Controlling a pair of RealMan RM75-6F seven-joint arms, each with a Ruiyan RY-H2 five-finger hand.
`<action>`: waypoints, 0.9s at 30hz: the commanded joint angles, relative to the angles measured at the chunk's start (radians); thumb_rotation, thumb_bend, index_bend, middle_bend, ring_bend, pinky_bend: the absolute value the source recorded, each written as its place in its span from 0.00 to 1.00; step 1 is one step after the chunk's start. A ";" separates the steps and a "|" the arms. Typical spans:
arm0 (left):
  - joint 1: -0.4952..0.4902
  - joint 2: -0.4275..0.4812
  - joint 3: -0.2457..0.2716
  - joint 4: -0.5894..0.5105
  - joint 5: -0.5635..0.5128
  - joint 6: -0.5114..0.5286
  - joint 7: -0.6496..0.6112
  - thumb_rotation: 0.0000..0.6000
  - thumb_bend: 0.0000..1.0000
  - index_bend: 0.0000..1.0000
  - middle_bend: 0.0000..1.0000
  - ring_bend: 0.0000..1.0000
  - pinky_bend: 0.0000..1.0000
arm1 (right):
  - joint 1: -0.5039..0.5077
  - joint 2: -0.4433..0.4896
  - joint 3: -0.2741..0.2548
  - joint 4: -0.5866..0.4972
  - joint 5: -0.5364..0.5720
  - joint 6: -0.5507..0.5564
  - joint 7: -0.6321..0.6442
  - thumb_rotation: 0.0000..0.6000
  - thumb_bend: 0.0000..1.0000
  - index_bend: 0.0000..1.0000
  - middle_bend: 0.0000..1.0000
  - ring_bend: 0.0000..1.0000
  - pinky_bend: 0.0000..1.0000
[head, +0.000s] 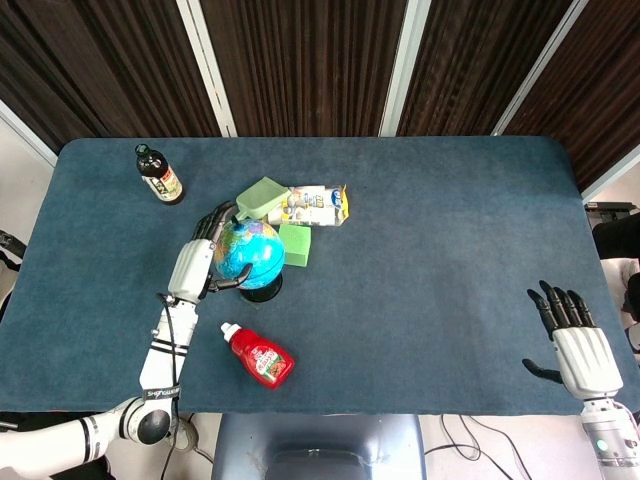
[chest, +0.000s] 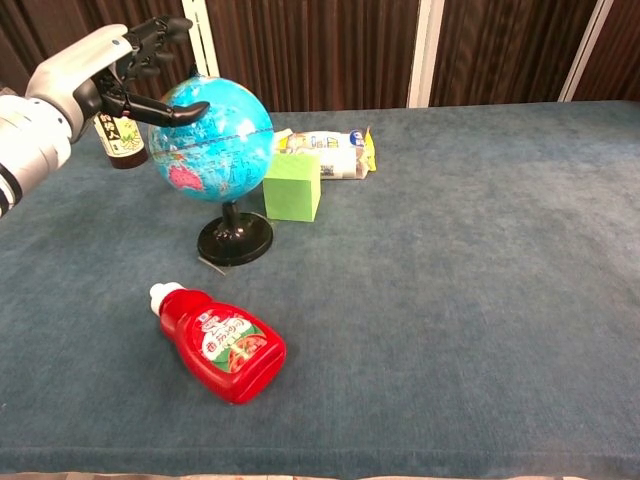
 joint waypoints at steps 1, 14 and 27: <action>0.001 0.005 0.000 -0.001 -0.005 -0.003 -0.001 1.00 0.30 0.00 0.00 0.00 0.03 | 0.001 0.000 -0.001 0.000 -0.001 -0.002 -0.001 1.00 0.05 0.00 0.00 0.00 0.00; 0.013 0.031 0.007 0.019 -0.020 -0.016 -0.016 1.00 0.30 0.00 0.00 0.00 0.04 | 0.001 -0.002 -0.002 -0.003 -0.002 -0.005 -0.008 1.00 0.05 0.00 0.00 0.00 0.00; 0.018 0.043 0.005 0.073 -0.048 -0.049 -0.055 1.00 0.30 0.00 0.00 0.00 0.04 | 0.000 -0.004 -0.002 -0.005 0.000 -0.006 -0.015 1.00 0.05 0.00 0.00 0.00 0.00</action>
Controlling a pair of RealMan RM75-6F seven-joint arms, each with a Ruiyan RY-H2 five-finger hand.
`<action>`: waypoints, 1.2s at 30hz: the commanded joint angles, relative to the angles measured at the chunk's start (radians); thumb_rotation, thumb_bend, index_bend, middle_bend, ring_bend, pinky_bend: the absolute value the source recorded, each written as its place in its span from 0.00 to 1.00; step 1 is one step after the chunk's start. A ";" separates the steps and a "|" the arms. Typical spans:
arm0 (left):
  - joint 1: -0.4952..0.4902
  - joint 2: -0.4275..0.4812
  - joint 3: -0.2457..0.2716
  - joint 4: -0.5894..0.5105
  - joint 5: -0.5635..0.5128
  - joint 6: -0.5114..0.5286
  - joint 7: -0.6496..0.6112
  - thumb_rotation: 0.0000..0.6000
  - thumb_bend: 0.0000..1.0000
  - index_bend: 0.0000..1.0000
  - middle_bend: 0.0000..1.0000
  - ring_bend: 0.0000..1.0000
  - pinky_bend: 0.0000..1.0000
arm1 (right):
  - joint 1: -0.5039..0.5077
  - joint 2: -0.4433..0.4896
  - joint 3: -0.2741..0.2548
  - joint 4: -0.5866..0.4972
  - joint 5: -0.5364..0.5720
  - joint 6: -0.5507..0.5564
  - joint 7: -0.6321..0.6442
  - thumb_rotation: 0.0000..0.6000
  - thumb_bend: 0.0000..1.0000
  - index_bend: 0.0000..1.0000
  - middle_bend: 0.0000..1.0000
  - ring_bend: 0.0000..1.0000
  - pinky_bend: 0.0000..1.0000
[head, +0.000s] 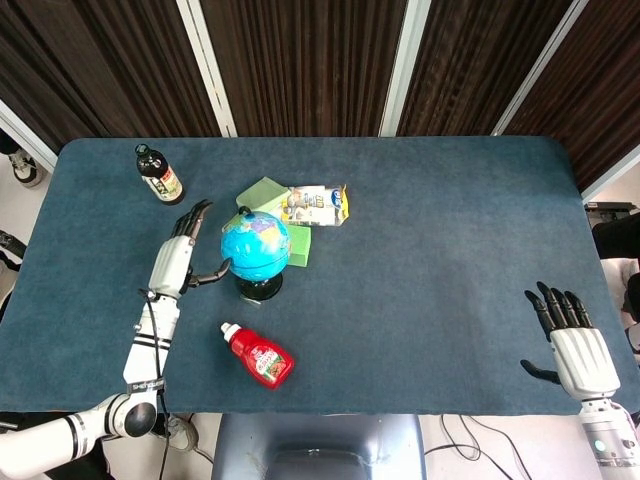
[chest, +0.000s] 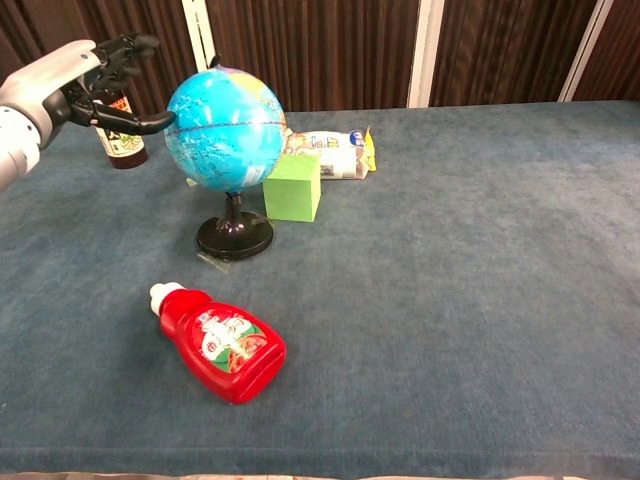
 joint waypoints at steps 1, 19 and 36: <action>-0.003 0.002 -0.004 0.014 -0.011 -0.015 -0.012 1.00 0.30 0.00 0.00 0.00 0.04 | 0.000 -0.001 0.001 0.000 0.001 0.000 -0.001 1.00 0.05 0.00 0.00 0.00 0.00; 0.050 0.096 0.005 -0.051 0.077 0.003 -0.182 1.00 0.32 0.00 0.00 0.00 0.05 | -0.001 0.000 0.002 -0.002 0.000 0.004 -0.001 1.00 0.05 0.00 0.00 0.00 0.00; 0.045 0.085 0.056 -0.152 0.247 0.081 -0.130 1.00 0.31 0.00 0.00 0.00 0.04 | 0.002 0.009 0.003 -0.014 -0.001 -0.002 0.016 1.00 0.05 0.00 0.00 0.00 0.00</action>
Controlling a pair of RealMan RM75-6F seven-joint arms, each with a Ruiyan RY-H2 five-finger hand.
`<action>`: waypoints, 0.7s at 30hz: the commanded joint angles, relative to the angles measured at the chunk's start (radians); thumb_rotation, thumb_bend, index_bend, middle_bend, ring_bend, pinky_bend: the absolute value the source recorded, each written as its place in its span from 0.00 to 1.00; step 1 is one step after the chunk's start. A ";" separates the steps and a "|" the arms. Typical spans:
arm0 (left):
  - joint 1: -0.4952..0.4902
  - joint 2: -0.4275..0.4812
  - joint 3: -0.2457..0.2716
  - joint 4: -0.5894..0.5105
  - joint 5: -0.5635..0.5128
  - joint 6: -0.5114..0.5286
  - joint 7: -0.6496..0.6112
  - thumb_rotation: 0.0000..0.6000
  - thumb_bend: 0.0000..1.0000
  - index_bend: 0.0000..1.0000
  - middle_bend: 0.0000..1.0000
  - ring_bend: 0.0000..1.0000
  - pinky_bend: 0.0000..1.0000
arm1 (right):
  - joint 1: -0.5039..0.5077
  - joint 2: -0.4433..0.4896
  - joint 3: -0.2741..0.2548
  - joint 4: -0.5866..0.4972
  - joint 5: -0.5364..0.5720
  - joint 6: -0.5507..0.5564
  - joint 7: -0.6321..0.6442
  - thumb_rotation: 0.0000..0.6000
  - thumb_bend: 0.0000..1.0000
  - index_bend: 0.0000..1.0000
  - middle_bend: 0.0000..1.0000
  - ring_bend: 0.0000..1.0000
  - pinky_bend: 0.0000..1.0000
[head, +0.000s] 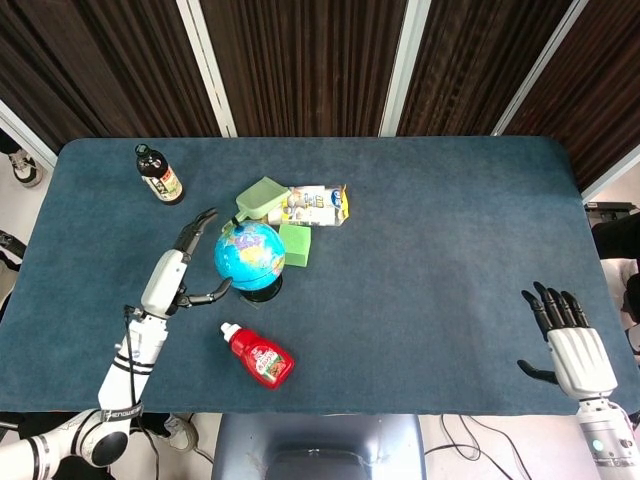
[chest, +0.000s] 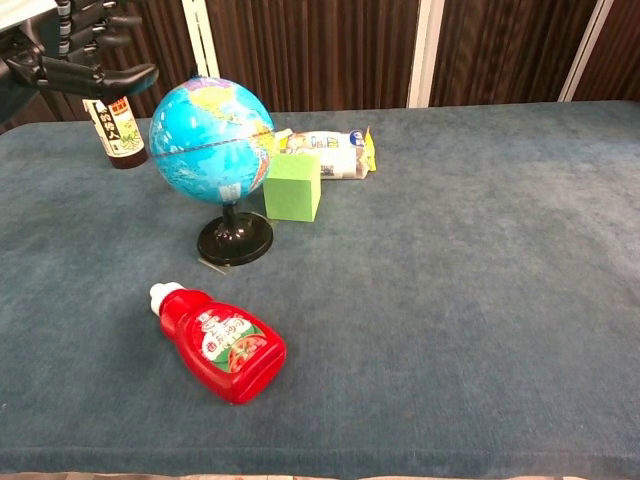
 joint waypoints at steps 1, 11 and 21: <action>-0.036 -0.063 -0.013 0.034 -0.024 0.006 0.114 1.00 0.31 0.00 0.00 0.00 0.04 | 0.000 0.004 0.002 0.000 0.002 0.000 0.008 1.00 0.05 0.00 0.00 0.00 0.00; -0.096 -0.143 -0.038 0.110 -0.082 -0.029 0.188 1.00 0.31 0.00 0.00 0.00 0.04 | -0.009 0.029 0.008 -0.007 0.019 0.007 0.043 1.00 0.05 0.00 0.00 0.00 0.00; -0.109 -0.154 -0.044 0.153 -0.126 -0.051 0.200 1.00 0.31 0.00 0.00 0.00 0.04 | -0.013 0.034 0.008 -0.006 0.017 0.013 0.050 1.00 0.05 0.00 0.00 0.00 0.00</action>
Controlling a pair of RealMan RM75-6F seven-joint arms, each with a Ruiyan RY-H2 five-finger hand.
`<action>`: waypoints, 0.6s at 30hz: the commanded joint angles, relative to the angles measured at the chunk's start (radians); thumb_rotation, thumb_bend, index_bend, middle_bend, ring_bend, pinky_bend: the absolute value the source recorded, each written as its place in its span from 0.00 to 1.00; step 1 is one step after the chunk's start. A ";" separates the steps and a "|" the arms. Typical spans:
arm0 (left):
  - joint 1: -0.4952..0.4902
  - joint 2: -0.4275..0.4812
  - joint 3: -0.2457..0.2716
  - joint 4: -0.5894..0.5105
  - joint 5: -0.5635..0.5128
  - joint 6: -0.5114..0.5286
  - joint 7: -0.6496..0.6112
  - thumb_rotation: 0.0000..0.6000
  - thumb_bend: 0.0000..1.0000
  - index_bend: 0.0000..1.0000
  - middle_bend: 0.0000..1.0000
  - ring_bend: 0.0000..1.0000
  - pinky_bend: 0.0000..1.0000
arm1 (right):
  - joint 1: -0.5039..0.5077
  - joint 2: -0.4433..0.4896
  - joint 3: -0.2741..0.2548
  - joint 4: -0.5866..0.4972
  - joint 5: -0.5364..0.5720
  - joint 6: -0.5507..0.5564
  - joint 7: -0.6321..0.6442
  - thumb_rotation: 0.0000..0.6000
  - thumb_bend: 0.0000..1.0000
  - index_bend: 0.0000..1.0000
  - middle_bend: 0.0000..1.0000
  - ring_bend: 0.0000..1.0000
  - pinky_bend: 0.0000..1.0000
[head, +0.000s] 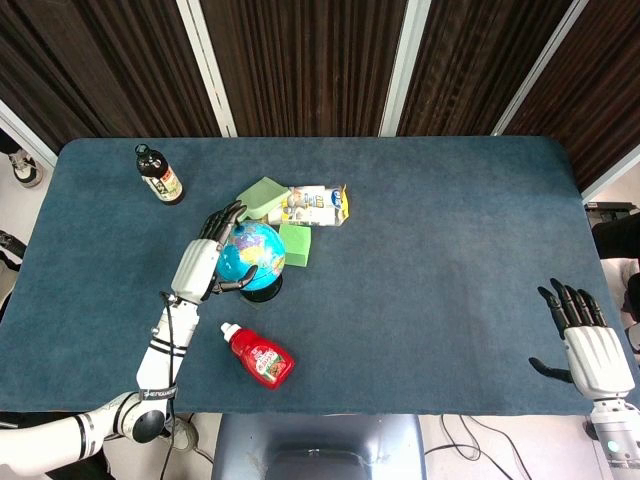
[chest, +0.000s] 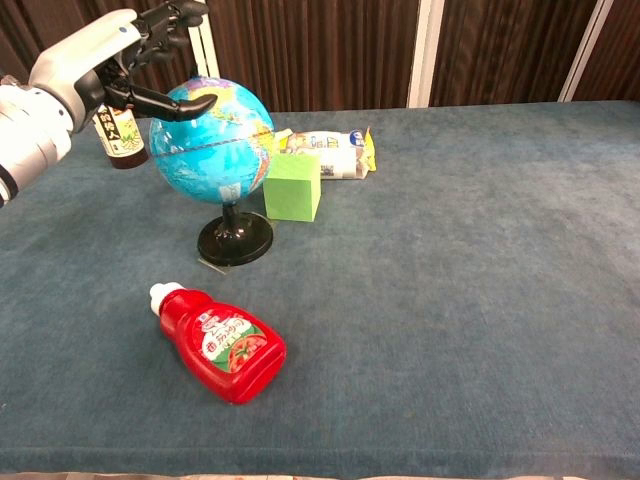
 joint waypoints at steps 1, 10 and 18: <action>-0.001 0.001 -0.001 0.010 -0.011 -0.007 -0.003 1.00 0.31 0.00 0.00 0.00 0.04 | 0.000 -0.001 -0.001 0.000 -0.001 -0.001 -0.003 1.00 0.05 0.00 0.00 0.00 0.00; 0.002 0.008 0.000 0.026 -0.028 -0.014 -0.020 1.00 0.31 0.00 0.00 0.00 0.04 | -0.003 -0.003 -0.002 -0.002 0.000 0.001 -0.011 1.00 0.05 0.00 0.00 0.00 0.00; 0.009 0.017 0.006 0.032 -0.038 -0.019 -0.029 1.00 0.31 0.00 0.00 0.00 0.04 | -0.005 -0.003 -0.003 -0.003 -0.006 0.004 -0.010 1.00 0.05 0.00 0.00 0.00 0.00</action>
